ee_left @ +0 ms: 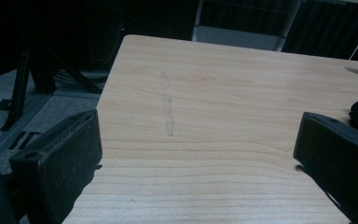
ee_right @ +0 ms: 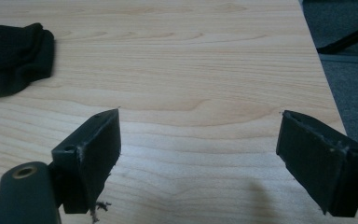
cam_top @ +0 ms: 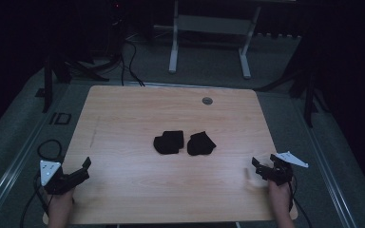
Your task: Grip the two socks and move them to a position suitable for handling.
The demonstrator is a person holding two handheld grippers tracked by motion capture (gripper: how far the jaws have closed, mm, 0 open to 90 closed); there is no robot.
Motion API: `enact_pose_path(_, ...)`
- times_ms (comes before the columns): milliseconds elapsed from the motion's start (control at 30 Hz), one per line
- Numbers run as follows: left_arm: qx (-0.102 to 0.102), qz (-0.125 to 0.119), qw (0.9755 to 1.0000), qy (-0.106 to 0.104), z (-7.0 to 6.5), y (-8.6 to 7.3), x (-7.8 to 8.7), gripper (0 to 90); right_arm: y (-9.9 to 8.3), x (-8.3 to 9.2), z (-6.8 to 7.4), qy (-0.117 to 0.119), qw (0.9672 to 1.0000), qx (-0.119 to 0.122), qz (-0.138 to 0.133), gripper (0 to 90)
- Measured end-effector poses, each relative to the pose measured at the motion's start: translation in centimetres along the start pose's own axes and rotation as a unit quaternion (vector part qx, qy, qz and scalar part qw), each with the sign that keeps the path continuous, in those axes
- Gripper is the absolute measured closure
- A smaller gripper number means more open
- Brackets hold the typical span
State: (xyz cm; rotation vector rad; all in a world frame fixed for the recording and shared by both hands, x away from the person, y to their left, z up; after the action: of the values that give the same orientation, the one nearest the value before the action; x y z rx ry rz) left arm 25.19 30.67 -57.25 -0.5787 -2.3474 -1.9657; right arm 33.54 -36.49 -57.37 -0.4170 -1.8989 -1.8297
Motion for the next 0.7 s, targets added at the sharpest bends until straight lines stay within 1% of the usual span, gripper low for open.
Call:
enact_pose_path(67,-0.002,0.007,0.9999,-0.007,0.0,-0.1,-0.1,1.4,0.0,0.0,-0.1,-0.005,1.0,0.005,-0.003,13.7)
enact_pose_path(100,-0.003,0.012,0.9999,-0.011,-0.1,-0.2,-0.2,1.4,0.0,0.1,-0.1,-0.013,0.9998,0.012,-0.004,13.7)
enact_pose_path(167,-0.009,0.019,0.9997,-0.015,-0.3,-0.2,-0.2,1.4,0.0,0.1,-0.2,-0.026,0.9995,0.014,-0.004,13.7)
enact_pose_path(233,-0.012,0.023,0.9995,-0.018,-0.6,-0.3,-0.2,1.4,-0.1,0.1,-0.3,-0.025,0.9996,0.011,0.0,13.6)
enact_pose_path(267,-0.018,0.028,0.9992,-0.021,-0.7,-0.3,-0.2,1.4,-0.1,0.1,-0.3,-0.026,0.9996,0.013,0.004,13.6)
enact_pose_path(300,-0.017,0.03,0.9991,-0.024,-0.8,-0.3,-0.1,1.4,-0.1,0.1,-0.2,-0.03,0.9994,0.018,0.008,13.6)
enact_pose_path(333,-0.018,0.031,0.9989,-0.028,-1.0,-0.3,-0.1,1.4,0.0,0.2,-0.2,-0.026,0.9993,0.022,0.012,13.6)
enact_pose_path(400,-0.015,0.039,0.9983,-0.041,-1.4,-0.3,0.0,1.4,0.0,0.6,0.0,-0.014,0.9995,0.027,0.008,13.6)
enact_pose_path(467,-0.018,0.044,0.9977,-0.047,-1.9,-0.5,0.2,1.4,-0.1,0.6,0.1,-0.003,0.9995,0.03,0.007,13.6)
enact_pose_path(500,-0.024,0.049,0.9974,-0.047,-2.3,-0.6,0.4,1.4,-0.2,0.6,0.2,-0.002,0.9994,0.033,0.009,13.6)
enact_pose_path(567,-0.036,0.057,0.9969,-0.04,-2.8,-0.7,0.5,1.4,-0.4,0.6,0.4,-0.006,0.999,0.045,0.004,13.7)
enact_pose_path(600,-0.04,0.057,0.9967,-0.041,-3.1,-0.7,0.6,1.4,-0.4,0.6,0.5,-0.009,0.9988,0.049,0.004,13.7)
enact_pose_path(700,-0.057,0.061,0.9957,-0.041,-3.6,-0.8,0.6,1.4,-0.4,0.5,0.5,-0.006,0.9987,0.05,0.007,14.0)
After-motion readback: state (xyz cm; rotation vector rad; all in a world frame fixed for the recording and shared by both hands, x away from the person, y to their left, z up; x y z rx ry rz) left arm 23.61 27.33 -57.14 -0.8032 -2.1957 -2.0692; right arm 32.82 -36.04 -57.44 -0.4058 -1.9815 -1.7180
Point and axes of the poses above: each handheld gripper's, and its own axes: x roughly backward along the jaws, y roughly out of its top, z roughly to its left, the point moved 2 cm from there along -x, roughly forward along the jaws, and after that the axes turned 10 degrees about -y, right-handed, at the moved point
